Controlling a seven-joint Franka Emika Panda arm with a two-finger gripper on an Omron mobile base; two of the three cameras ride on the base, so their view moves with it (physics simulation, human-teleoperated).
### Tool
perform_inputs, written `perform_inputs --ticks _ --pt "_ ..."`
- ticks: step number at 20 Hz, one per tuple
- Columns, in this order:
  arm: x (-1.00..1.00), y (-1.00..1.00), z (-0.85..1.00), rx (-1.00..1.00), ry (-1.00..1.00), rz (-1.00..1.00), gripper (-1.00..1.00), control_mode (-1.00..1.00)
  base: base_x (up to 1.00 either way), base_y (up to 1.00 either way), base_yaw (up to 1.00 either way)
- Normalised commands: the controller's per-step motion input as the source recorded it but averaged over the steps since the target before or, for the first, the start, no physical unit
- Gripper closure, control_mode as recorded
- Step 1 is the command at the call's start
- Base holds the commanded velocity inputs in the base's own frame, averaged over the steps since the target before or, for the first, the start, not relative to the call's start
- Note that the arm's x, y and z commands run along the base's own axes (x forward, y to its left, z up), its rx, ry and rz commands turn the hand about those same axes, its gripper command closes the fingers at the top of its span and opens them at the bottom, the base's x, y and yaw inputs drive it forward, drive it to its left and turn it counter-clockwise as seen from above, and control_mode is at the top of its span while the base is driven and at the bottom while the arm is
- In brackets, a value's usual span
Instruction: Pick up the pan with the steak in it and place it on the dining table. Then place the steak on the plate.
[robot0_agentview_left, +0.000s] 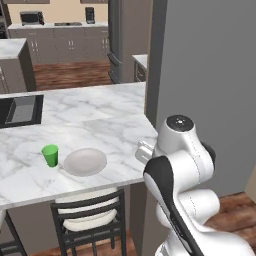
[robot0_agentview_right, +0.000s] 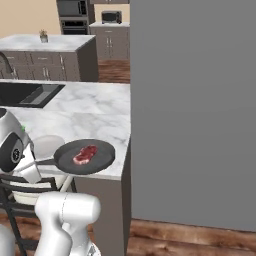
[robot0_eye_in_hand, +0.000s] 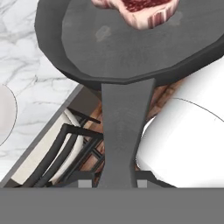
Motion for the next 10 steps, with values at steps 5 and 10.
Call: perform_inputs --ticks 5,10 --pt "0.00 -0.05 0.00 0.02 -0.02 0.04 1.00 -1.00 0.00 0.00 0.00" --pt "-0.21 -0.26 0.01 0.08 -0.05 0.29 1.00 -1.00 0.00 0.00 0.00"
